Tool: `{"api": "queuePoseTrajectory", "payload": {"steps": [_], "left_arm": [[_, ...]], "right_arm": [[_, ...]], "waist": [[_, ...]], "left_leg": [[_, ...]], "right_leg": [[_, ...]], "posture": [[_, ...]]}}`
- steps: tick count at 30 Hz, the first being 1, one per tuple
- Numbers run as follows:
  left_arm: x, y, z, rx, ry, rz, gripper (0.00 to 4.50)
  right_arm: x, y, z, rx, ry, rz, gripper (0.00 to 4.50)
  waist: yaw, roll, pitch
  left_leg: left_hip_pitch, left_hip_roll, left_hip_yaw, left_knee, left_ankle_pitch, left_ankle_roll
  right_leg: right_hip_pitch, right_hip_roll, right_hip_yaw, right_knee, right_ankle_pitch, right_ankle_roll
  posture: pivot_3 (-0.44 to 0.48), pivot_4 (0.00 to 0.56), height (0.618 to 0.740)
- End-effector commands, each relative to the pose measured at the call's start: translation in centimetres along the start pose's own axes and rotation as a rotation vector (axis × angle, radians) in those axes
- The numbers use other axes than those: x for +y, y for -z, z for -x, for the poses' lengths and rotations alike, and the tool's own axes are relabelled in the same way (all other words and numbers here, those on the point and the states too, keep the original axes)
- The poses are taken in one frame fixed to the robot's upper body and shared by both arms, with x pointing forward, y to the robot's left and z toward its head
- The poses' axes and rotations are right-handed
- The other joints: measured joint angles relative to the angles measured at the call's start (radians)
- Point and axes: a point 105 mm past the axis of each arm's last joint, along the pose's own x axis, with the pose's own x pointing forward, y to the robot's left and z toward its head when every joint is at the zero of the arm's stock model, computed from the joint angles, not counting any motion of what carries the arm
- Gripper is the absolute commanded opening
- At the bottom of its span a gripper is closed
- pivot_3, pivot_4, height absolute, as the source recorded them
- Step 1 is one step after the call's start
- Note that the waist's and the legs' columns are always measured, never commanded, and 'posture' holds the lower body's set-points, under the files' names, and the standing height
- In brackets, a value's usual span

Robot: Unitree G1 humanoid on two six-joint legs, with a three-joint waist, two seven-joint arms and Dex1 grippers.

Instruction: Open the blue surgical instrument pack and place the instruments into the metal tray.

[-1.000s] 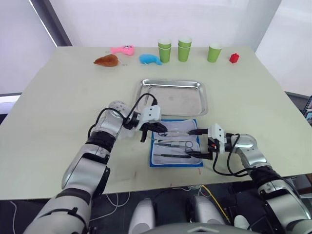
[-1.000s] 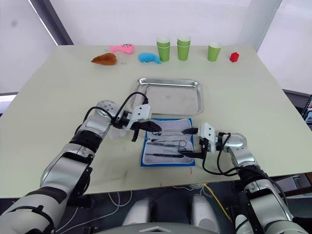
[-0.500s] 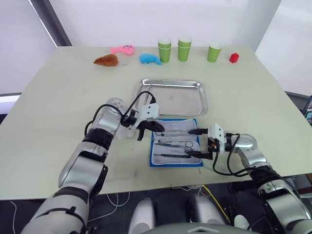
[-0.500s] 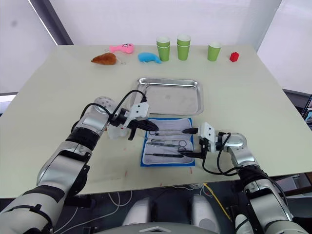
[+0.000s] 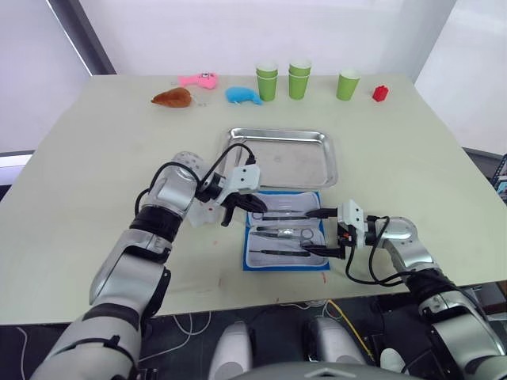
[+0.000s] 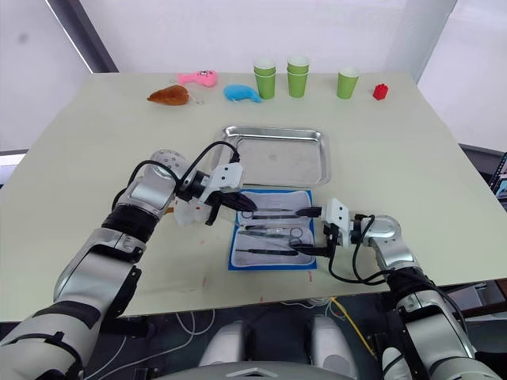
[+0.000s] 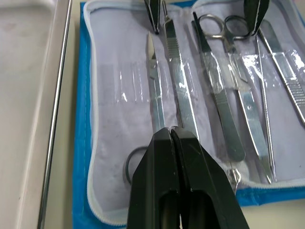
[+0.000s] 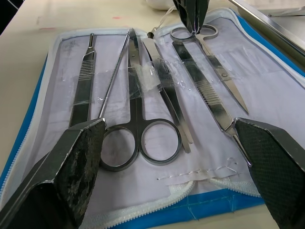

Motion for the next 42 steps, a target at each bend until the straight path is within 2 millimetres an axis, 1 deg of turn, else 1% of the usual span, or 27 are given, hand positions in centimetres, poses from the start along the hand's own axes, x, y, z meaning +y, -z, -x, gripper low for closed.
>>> {"api": "queuePoseTrajectory", "payload": {"steps": [1, 5, 6, 7, 8, 10, 22, 25, 33, 35, 38, 42], "left_arm": [[0.7, -1.8, 0.6, -0.008, -0.022, -0.068, 0.03], [0.8, -1.7, 0.5, -0.024, -0.04, -0.075, 0.03], [0.9, -1.8, 0.5, -0.032, -0.048, -0.07, 0.44], [0.9, -1.7, 0.4, -0.036, -0.05, -0.068, 0.57], [0.8, -1.7, 0.4, -0.037, -0.05, -0.068, 0.93], [0.7, -1.5, 0.2, -0.036, -0.047, -0.073, 1.82], [0.8, -0.9, -0.8, -0.037, -0.06, -0.074, 1.82], [0.9, -0.2, -1.0, -0.013, -0.06, -0.066, 1.82], [0.8, 0.3, -2.0, -0.024, -0.049, -0.03, 1.82], [0.8, 0.9, -2.3, -0.02, -0.058, -0.021, 1.82], [0.7, 1.3, -2.5, -0.035, -0.061, 0.003, 1.82], [0.7, 1.1, -2.7, -0.107, -0.074, 0.007, 1.82]], "right_arm": [[2.1, 6.1, 1.0, 0.221, 0.001, -0.168, 4.5], [2.1, 6.1, 1.0, 0.219, 0.0, -0.17, 4.5], [2.1, 6.1, 1.0, 0.22, 0.001, -0.171, 4.5], [2.2, 6.2, 1.0, 0.22, 0.001, -0.172, 4.5], [2.2, 6.2, 1.0, 0.221, 0.0, -0.173, 4.5], [2.3, 6.2, 1.0, 0.22, 0.0, -0.174, 4.5], [2.2, 6.1, 1.0, 0.216, 0.007, -0.171, 4.5], [2.2, 6.1, 0.9, 0.215, 0.009, -0.171, 4.5], [2.3, 6.2, 0.9, 0.214, 0.01, -0.173, 4.5], [2.2, 6.2, 0.9, 0.215, 0.011, -0.172, 4.5], [2.2, 6.1, 0.9, 0.214, 0.013, -0.172, 4.5], [2.1, 6.1, 1.0, 0.217, 0.014, -0.169, 4.5]], "waist": [[0.0, 0.0, 0.0], [0.0, 0.001, 0.0], [0.0, 0.001, 0.0], [0.0, 0.001, 0.0], [0.0, 0.001, 0.0], [0.0, 0.001, 0.0], [0.0, 0.0, 0.0], [0.0, 0.0, 0.0], [0.0, -0.001, 0.0], [0.0, -0.001, -0.001], [0.0, -0.001, -0.001], [0.001, -0.002, -0.002]], "left_leg": [[0.0, 0.0, 0.0, 0.0, 0.0, 0.0], [0.0, 0.0, 0.0, 0.0, 0.0, 0.0], [0.0, 0.0, 0.0, 0.0, 0.0, 0.0], [0.0, 0.0, 0.0, 0.0, 0.0, 0.0], [0.0, 0.0, 0.0, 0.0, 0.0, 0.0], [0.0, 0.0, 0.0, 0.0, 0.0, 0.0], [0.0, 0.0, 0.0, 0.0, 0.0, 0.0], [0.0, 0.0, 0.0, 0.0, 0.0, 0.0], [0.0, 0.0, -0.001, 0.0, 0.0, 0.0], [0.0, 0.0, -0.001, 0.0, 0.0, 0.0], [0.0, 0.0, -0.001, 0.0, 0.0, 0.0], [0.001, 0.0, -0.001, 0.0, 0.0, 0.0]], "right_leg": [[0.0, 0.0, 0.0, 0.0, 0.0, 0.0], [0.0, 0.0, 0.0, 0.0, 0.0, 0.0], [0.0, 0.0, 0.0, 0.0, 0.0, 0.0], [0.0, 0.0, 0.0, 0.0, 0.0, 0.0], [0.0, 0.0, 0.0, 0.0, 0.0, 0.0], [0.0, 0.0, 0.0, 0.0, 0.0, 0.0], [0.0, 0.0, 0.0, 0.0, 0.0, 0.0], [0.0, 0.0, 0.0, 0.0, 0.0, 0.0], [0.0, 0.0, 0.0, 0.0, 0.0, 0.0], [0.0, 0.0, 0.0, 0.0, 0.0, -0.001], [0.0, 0.0, 0.0, 0.0, 0.0, -0.001], [0.0, 0.0, 0.0, 0.0, 0.0, -0.001]], "posture": [[0.0, 0.15, 0.739], [0.0, 0.15, 0.739], [0.0, 0.15, 0.739], [0.0, 0.15, 0.739], [0.0, 0.15, 0.739], [0.0, 0.15, 0.739], [0.0, 0.15, 0.739], [0.0, 0.15, 0.739], [0.0, 0.15, 0.739], [0.0, 0.15, 0.739], [0.0, 0.15, 0.739], [0.0, 0.15, 0.739]]}}
